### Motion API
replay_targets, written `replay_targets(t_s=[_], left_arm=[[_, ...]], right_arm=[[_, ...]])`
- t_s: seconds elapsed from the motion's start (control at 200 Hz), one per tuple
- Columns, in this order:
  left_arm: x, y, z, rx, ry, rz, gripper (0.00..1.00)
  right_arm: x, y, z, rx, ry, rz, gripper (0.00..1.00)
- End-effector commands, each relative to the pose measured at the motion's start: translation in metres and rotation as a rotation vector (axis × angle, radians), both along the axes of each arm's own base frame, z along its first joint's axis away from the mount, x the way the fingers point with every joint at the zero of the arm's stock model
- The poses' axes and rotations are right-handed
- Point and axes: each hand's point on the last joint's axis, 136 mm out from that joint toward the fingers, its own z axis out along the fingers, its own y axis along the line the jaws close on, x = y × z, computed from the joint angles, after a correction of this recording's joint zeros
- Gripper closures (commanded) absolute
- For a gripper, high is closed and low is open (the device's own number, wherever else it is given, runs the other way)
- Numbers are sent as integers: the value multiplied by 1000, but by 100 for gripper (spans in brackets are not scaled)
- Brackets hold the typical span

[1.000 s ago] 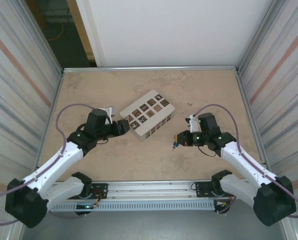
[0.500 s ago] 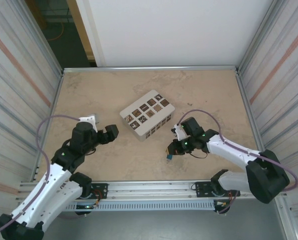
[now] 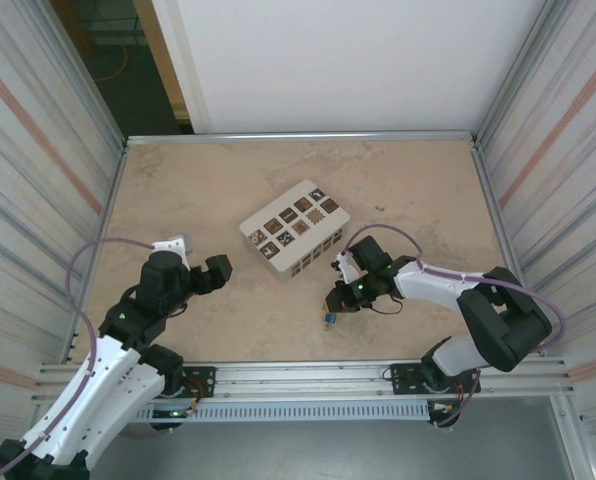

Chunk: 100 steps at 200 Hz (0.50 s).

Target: Unlock a padlock with a key

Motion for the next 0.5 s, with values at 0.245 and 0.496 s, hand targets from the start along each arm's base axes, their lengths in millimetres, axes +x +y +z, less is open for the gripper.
replay_targets(t_s=[0.245,0.496], left_arm=[[3,5,1,26,-7,14,5],[3,6,5,29,-15,14,5]], right_arm=[[11,0,-6,-6,19,-31,81],[16,-11,2,-19,-13,-50,76]])
